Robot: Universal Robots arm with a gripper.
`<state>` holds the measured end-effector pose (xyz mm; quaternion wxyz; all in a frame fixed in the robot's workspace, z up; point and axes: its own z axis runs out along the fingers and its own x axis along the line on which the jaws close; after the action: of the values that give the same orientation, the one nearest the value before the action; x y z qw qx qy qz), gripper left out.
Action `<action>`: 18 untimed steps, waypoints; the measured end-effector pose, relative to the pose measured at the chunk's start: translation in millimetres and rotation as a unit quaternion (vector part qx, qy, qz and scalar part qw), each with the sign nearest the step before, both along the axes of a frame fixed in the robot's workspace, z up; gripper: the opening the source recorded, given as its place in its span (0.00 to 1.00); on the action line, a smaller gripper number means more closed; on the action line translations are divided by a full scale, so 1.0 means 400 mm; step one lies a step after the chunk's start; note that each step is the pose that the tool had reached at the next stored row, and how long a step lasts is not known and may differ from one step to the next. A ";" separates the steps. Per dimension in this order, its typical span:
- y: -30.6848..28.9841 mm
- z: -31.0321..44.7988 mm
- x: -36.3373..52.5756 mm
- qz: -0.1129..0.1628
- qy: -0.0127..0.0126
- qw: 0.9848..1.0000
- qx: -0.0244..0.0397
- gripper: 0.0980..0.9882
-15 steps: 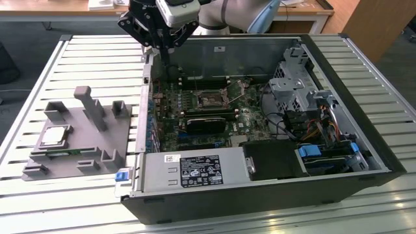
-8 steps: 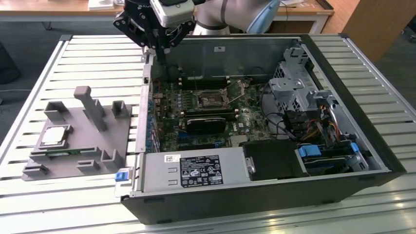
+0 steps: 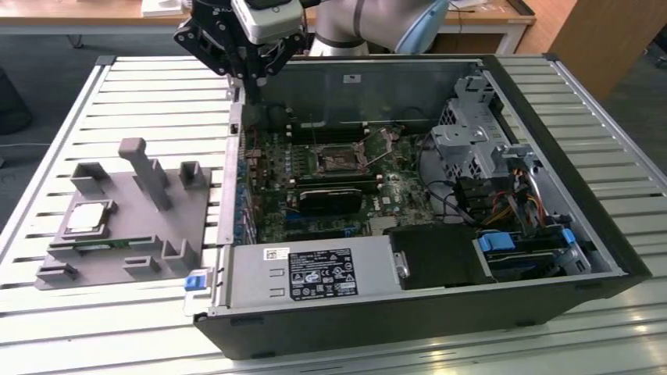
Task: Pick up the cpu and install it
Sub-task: 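Reach for the cpu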
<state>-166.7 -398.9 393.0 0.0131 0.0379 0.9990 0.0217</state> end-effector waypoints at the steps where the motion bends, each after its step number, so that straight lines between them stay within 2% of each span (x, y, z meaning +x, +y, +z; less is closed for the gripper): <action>1: 0.000 0.000 -0.002 0.000 0.000 1.000 0.000 0.01; 18: 0.000 0.000 -0.041 0.000 0.000 1.000 0.000 0.01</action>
<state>-182.9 -398.9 392.9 0.0131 0.0379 0.9990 0.0217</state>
